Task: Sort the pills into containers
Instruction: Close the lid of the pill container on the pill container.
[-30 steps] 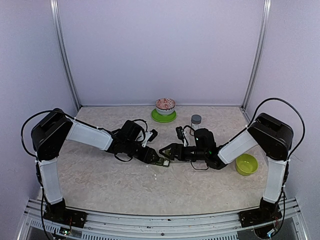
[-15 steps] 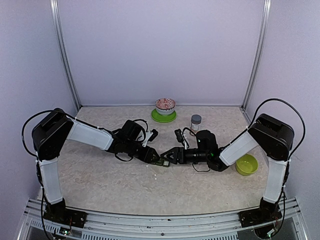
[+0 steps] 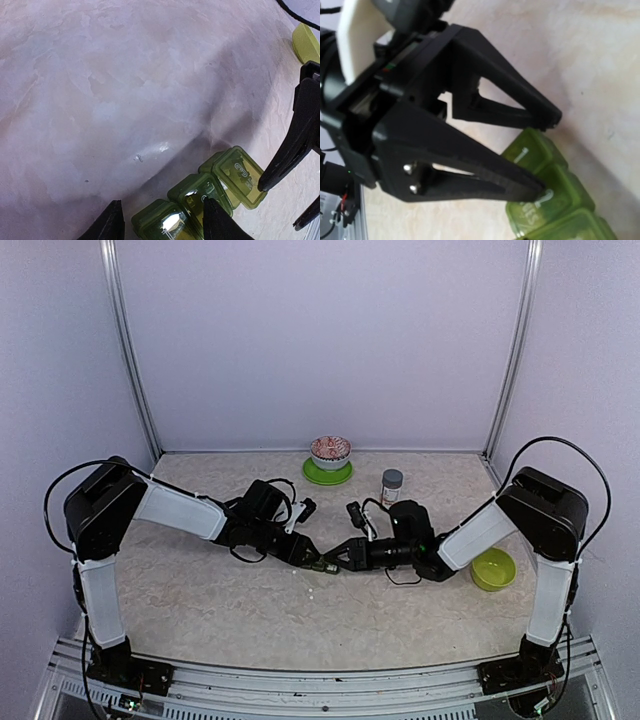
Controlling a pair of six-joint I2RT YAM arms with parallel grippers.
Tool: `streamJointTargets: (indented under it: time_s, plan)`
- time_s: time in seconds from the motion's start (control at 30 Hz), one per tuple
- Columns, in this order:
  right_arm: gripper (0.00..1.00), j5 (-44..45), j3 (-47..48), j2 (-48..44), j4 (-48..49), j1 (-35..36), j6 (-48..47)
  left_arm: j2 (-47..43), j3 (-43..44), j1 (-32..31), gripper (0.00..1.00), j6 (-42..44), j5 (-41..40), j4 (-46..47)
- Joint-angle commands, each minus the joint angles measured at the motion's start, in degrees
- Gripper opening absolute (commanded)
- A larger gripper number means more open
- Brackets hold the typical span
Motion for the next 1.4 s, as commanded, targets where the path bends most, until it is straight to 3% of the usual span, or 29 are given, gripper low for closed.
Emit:
streamJointTargets:
  time_s: [0.0,0.37,0.83,1.37]
  plan:
    - [0.31,-0.57,1.36,1.23,-2.54,0.02,-0.87,2.3,-0.25,0.45,0.52,0.45,-2.13,-3.99]
    - [0.18,-1.81,2.08,3.51,-4.01,0.18,-0.53,2.29,-0.25,0.62,0.52,0.33,-2.43,-4.08]
    - [0.13,0.65,3.03,5.07,-11.49,0.2,-1.76,2.3,-0.28,0.98,0.52,0.27,-2.86,-4.32]
    - [0.03,-0.72,2.1,6.12,-11.17,0.19,-0.83,2.76,-0.29,1.15,0.51,0.15,-2.43,-4.25]
